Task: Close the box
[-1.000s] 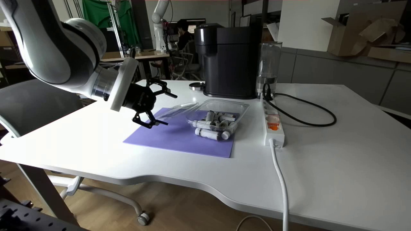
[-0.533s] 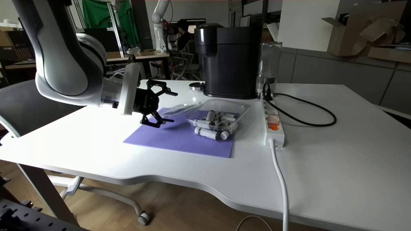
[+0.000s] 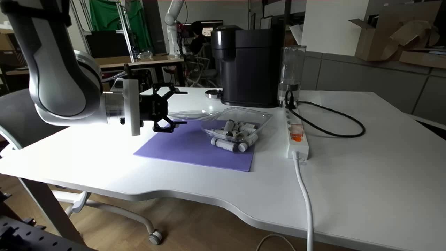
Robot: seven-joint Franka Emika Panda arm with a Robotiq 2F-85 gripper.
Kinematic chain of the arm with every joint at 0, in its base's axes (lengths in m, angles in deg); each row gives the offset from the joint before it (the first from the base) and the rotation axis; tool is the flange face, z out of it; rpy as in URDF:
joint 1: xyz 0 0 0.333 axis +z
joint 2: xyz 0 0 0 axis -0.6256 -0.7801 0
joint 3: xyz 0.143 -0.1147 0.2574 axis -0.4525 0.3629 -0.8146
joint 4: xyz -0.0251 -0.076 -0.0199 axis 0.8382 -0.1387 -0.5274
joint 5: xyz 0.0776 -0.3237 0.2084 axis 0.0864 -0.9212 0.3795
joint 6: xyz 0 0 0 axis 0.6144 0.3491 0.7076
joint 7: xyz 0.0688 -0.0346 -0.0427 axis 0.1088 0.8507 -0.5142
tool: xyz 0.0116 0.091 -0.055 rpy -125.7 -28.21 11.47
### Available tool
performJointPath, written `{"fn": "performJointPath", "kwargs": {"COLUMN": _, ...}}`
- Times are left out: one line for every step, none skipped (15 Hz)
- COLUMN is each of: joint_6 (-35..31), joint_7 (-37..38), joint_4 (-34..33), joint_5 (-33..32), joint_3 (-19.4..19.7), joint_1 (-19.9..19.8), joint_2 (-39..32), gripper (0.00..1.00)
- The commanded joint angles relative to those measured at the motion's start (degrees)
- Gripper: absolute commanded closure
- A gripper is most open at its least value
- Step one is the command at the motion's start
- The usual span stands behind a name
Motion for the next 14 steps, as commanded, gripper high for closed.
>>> {"fn": "performJointPath", "kwargs": {"joint_6": 3.98, "joint_7": 8.51, "joint_4": -2.45, "joint_5": 4.08, "joint_3": -2.02, "joint_1": -0.32, "joint_2": -1.67, "gripper": 0.0}}
{"fn": "performJointPath", "kwargs": {"joint_6": 4.78, "joint_7": 10.58, "joint_4": -2.83, "joint_5": 5.07, "joint_3": -2.25, "joint_1": -0.2, "joint_2": -1.75, "gripper": 0.0}}
{"fn": "performJointPath", "kwargs": {"joint_6": 5.8, "joint_7": 12.64, "joint_4": -3.36, "joint_5": 6.01, "joint_3": -2.27, "joint_1": 0.02, "joint_2": -2.0, "gripper": 0.0}}
{"fn": "performJointPath", "kwargs": {"joint_6": 6.38, "joint_7": 14.56, "joint_4": -3.85, "joint_5": 7.02, "joint_3": -2.33, "joint_1": -0.06, "joint_2": -2.07, "gripper": 0.0}}
{"fn": "performJointPath", "kwargs": {"joint_6": 6.97, "joint_7": 16.43, "joint_4": -4.44, "joint_5": 8.04, "joint_3": -2.28, "joint_1": -0.09, "joint_2": -2.17, "gripper": 0.0}}
{"fn": "performJointPath", "kwargs": {"joint_6": 7.51, "joint_7": 18.31, "joint_4": -5.13, "joint_5": 8.79, "joint_3": -2.08, "joint_1": -0.1, "joint_2": -2.36, "gripper": 0.0}}
{"fn": "performJointPath", "kwargs": {"joint_6": 7.98, "joint_7": 20.13, "joint_4": -5.9, "joint_5": 9.56, "joint_3": -1.89, "joint_1": -0.12, "joint_2": -2.59, "gripper": 0.0}}
{"fn": "performJointPath", "kwargs": {"joint_6": 8.78, "joint_7": 22.16, "joint_4": -6.56, "joint_5": 10.22, "joint_3": -1.69, "joint_1": 0.02, "joint_2": -2.77, "gripper": 0.0}}
{"fn": "performJointPath", "kwargs": {"joint_6": 9.16, "joint_7": 24.01, "joint_4": -7.17, "joint_5": 11.07, "joint_3": -1.63, "joint_1": -0.02, "joint_2": -2.8, "gripper": 0.0}}
{"fn": "performJointPath", "kwargs": {"joint_6": 9.66, "joint_7": 25.87, "joint_4": -7.81, "joint_5": 11.96, "joint_3": -1.59, "joint_1": 0.0, "joint_2": -2.82, "gripper": 0.0}}
{"fn": "performJointPath", "kwargs": {"joint_6": 9.92, "joint_7": 27.6, "joint_4": -8.47, "joint_5": 12.91, "joint_3": -1.59, "joint_1": -0.03, "joint_2": -2.75, "gripper": 0.0}}
{"fn": "performJointPath", "kwargs": {"joint_6": 10.51, "joint_7": 29.4, "joint_4": -9.1, "joint_5": 13.72, "joint_3": -1.51, "joint_1": 0.13, "joint_2": -2.76, "gripper": 0.0}}
{"fn": "performJointPath", "kwargs": {"joint_6": 10.96, "joint_7": 31.14, "joint_4": -9.68, "joint_5": 14.51, "joint_3": -1.42, "joint_1": 0.27, "joint_2": -2.67, "gripper": 0.0}}
{"fn": "performJointPath", "kwargs": {"joint_6": 11.45, "joint_7": 32.5, "joint_4": -10.1, "joint_5": 15.03, "joint_3": -1.3, "joint_1": 0.46, "joint_2": -2.58, "gripper": 0.0}}
